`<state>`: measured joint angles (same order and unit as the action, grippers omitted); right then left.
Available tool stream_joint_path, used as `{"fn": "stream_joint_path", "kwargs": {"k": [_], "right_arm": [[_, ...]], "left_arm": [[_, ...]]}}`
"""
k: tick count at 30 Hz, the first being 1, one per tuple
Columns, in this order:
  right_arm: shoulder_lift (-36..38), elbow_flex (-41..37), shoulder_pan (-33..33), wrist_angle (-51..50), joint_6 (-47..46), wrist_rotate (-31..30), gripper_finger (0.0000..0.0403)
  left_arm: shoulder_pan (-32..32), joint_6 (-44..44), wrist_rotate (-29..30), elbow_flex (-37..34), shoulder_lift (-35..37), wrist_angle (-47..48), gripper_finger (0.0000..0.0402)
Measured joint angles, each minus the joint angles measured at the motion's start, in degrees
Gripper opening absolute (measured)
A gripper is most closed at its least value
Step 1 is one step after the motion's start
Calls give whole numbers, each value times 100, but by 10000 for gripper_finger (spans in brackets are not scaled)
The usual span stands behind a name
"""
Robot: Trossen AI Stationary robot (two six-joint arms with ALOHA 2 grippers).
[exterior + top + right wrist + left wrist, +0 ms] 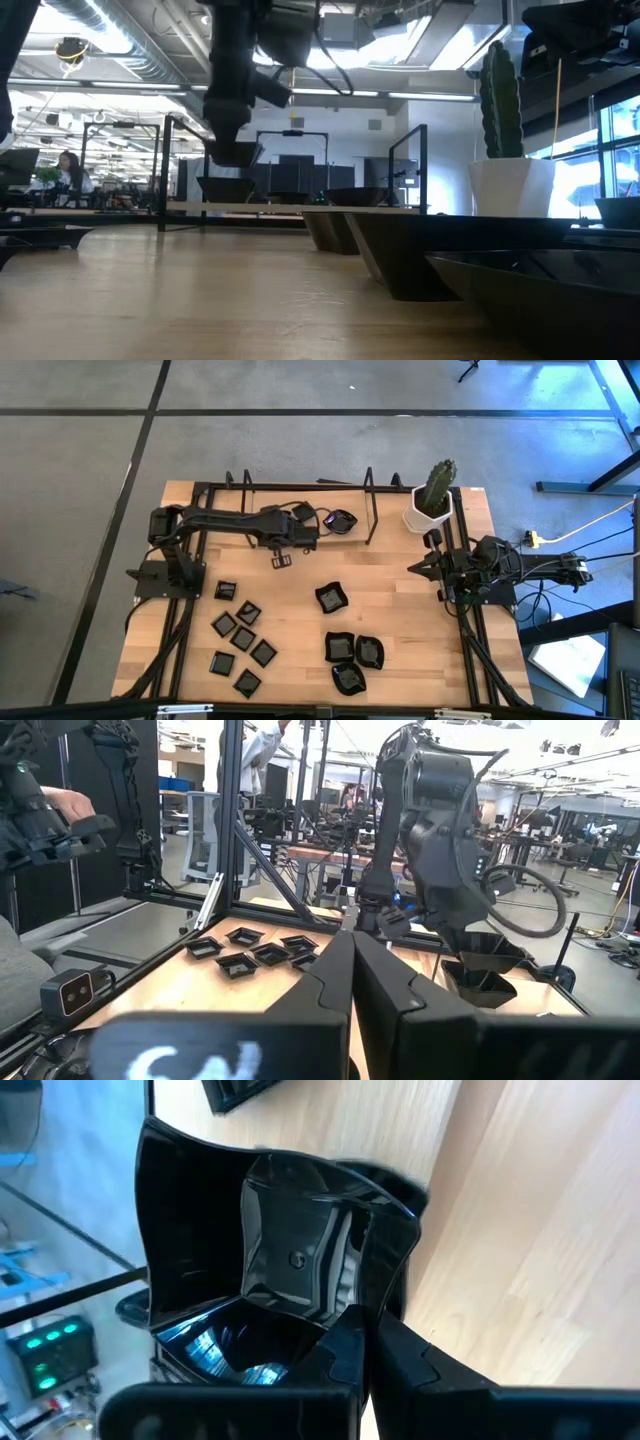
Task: Pick & Place Mini shaped plates
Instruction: Stack the distorted square plate on top of the distorted square plate on the shelf
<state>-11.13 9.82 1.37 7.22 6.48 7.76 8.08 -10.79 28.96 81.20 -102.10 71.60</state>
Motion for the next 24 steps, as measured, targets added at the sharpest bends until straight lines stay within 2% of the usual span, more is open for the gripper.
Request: {"fn": "stream_joint_path", "kwargs": {"k": [7,13,24], "right_arm": [[-1,0,-2,0,0,0,10],[1,0,0,2,0,1,10],[-1,0,0,0,2,-1,10]], "left_arm": [[17,209,14,-34,0,-111,3],[124,-11,-307,-34,-27,-174,3],[252,-44,-412,-34,-28,-239,3]]}}
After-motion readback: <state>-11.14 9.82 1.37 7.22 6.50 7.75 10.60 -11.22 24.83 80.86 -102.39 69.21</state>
